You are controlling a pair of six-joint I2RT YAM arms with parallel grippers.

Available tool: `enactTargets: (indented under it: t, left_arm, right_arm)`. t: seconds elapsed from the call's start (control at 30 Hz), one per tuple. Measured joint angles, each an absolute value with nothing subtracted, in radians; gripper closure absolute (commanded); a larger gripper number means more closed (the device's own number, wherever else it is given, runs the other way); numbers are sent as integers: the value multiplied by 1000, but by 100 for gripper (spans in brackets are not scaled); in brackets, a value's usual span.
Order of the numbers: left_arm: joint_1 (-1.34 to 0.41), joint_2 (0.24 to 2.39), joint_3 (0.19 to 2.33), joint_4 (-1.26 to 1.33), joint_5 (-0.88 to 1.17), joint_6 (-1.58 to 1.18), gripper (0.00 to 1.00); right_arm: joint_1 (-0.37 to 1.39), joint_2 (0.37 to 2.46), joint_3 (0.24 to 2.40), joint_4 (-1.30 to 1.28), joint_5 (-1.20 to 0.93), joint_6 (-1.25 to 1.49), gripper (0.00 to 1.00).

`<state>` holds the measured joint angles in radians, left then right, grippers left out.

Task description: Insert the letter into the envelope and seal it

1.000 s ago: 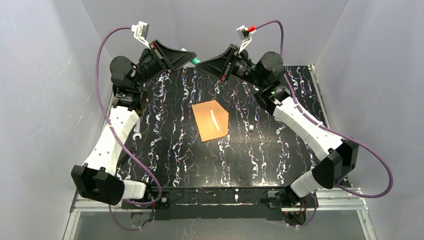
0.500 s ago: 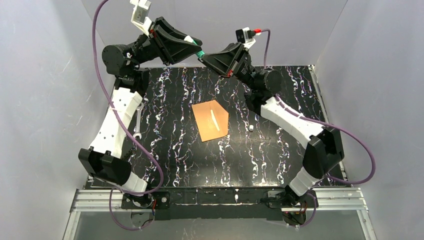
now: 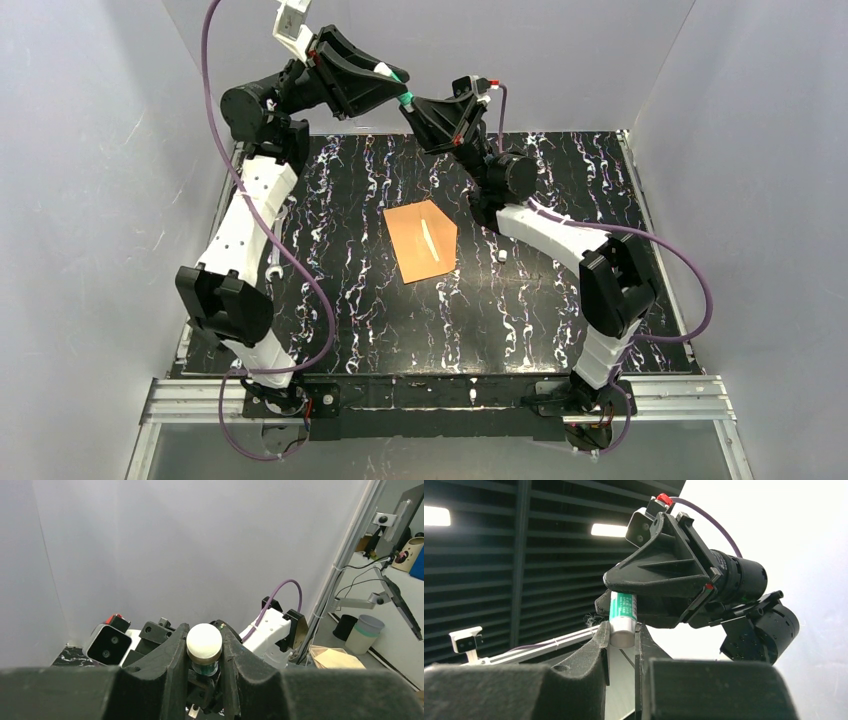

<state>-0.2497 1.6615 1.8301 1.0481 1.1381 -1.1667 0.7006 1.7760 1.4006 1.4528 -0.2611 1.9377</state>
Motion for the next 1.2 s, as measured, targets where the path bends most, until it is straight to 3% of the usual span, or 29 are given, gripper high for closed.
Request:
enactTargets:
  t: [0.1, 0.17, 0.23, 0.3, 0.63, 0.8, 0.97, 1.1, 1.2]
  left_arm:
    - [-251, 1660, 1825, 1028, 1108, -1153, 100]
    - [-251, 1633, 1790, 977, 1077, -1117, 100]
    - [-247, 1577, 1716, 892, 1028, -1067, 100]
    - [-245, 1507, 1639, 757, 935, -1020, 100]
    - [-243, 1324, 1431, 286, 636, -1227, 100]
    - [-243, 1323, 1415, 93, 591, -1264, 100]
    - [-243, 1323, 1430, -19, 582, -1278, 100]
    - [-243, 1323, 1430, -31, 587, -1311, 100]
    - [-243, 1323, 1430, -31, 595, -1326, 100]
  right_arm:
    - [702, 1777, 1401, 1448, -240, 1949, 46]
    - [701, 1772, 1396, 1451, -221, 1947, 21]
    - [686, 1740, 1365, 1439, -208, 1905, 9]
    - [665, 1667, 1320, 1362, -221, 1794, 4]
    - [727, 1344, 1404, 557, -214, 773, 7]
    - [764, 1362, 1473, 286, -200, 407, 26]
    - [805, 1440, 1545, 95, -193, 196, 30]
    - [820, 1461, 1545, 33, -192, 133, 56]
    - [819, 1462, 1545, 23, -189, 127, 61]
